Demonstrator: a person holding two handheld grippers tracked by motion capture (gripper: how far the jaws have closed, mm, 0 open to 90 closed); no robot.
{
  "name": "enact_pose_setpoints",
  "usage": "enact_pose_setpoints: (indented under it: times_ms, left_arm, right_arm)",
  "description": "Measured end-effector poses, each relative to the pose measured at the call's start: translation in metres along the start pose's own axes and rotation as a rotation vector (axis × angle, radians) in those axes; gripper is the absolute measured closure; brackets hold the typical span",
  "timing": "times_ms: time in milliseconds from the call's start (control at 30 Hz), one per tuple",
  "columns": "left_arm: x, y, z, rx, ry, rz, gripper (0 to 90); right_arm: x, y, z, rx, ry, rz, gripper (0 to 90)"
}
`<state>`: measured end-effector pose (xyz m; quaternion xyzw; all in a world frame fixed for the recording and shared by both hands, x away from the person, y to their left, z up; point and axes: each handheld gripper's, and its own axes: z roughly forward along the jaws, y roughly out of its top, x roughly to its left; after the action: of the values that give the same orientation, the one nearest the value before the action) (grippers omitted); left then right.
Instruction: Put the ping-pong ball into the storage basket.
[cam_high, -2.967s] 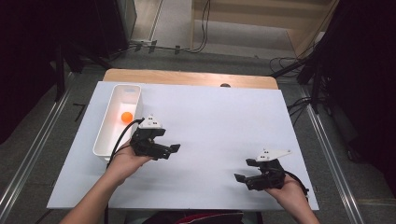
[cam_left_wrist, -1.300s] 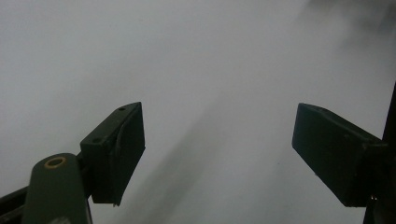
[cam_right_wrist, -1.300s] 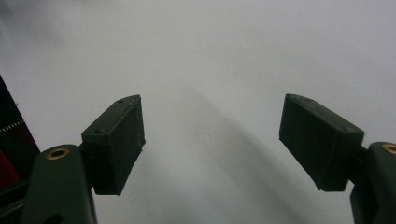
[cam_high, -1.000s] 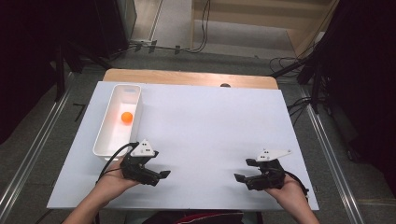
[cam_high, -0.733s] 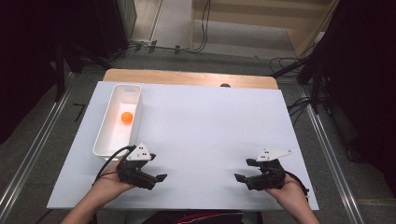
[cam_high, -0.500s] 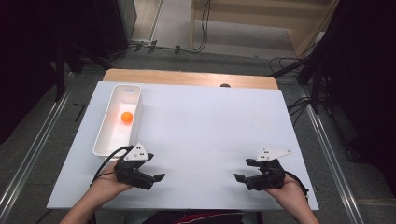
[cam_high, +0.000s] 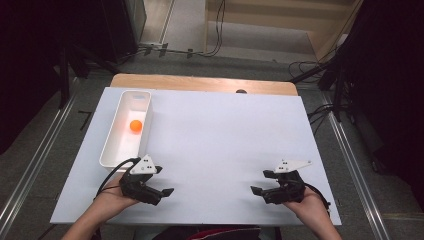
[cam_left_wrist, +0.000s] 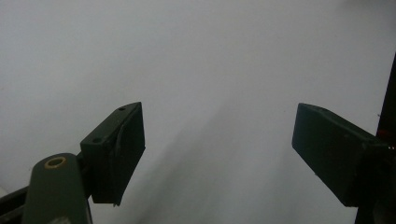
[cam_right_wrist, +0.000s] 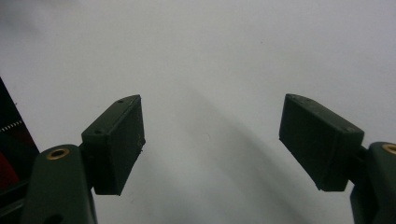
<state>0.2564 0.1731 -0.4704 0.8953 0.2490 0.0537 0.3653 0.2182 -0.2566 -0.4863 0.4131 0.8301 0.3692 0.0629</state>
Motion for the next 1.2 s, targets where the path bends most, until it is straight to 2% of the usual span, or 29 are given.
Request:
enact_pose_setpoints:
  times_ms: [1200]
  left_arm:
    - [0.0005,-0.0008,0.0005,0.008,-0.008,-0.001,16.8]
  right_arm:
    - [0.0010,0.0001,-0.0011,-0.002,0.001,-0.008,20.7]
